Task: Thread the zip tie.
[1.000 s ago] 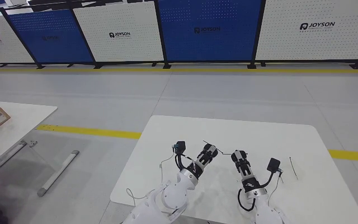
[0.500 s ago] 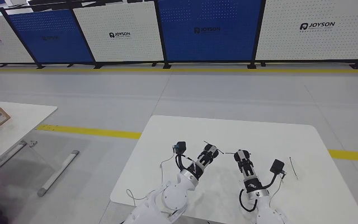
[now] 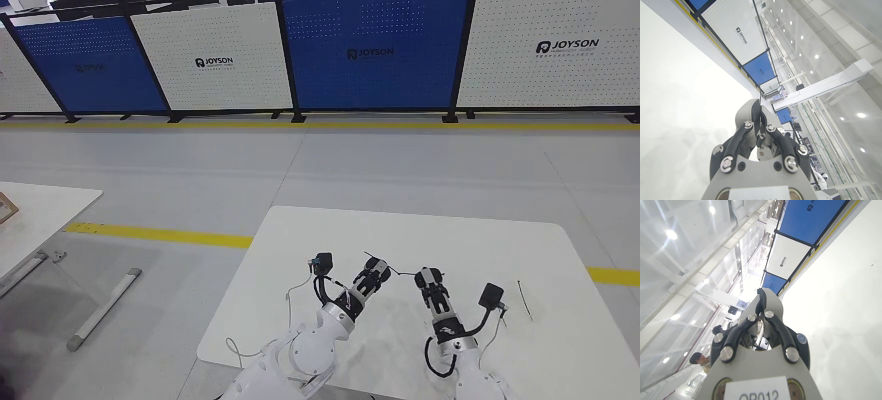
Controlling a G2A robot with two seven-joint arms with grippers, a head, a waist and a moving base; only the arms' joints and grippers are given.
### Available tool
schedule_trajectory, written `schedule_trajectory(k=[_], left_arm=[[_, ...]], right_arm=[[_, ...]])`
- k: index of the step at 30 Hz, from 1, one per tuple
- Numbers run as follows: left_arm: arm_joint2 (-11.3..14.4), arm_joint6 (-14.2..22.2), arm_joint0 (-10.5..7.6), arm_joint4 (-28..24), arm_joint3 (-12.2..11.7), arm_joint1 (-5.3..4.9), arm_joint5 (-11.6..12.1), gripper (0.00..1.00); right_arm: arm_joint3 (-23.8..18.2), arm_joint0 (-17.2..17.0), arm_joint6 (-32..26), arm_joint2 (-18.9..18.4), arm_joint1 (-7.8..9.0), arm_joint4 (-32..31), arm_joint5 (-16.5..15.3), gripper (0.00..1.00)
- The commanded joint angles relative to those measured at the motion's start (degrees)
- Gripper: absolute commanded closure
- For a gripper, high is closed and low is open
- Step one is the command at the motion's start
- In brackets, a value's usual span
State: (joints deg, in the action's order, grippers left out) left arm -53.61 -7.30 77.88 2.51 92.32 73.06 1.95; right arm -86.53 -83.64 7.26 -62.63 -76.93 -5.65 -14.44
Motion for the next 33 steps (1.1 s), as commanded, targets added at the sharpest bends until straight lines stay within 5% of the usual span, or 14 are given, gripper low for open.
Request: schedule_trajectory(k=[1,33], left_arm=[[0.0,0.0,0.0,0.0,0.0,0.0,0.0,1.0],[0.0,0.0,0.0,0.0,0.0,0.0,0.0,1.0]], right_arm=[[0.1,-0.1,0.0,-0.2,-0.05,0.1,-0.2,1.0],[0.0,-1.2,-1.5,-1.8,-0.91,0.0,-1.7,1.0]])
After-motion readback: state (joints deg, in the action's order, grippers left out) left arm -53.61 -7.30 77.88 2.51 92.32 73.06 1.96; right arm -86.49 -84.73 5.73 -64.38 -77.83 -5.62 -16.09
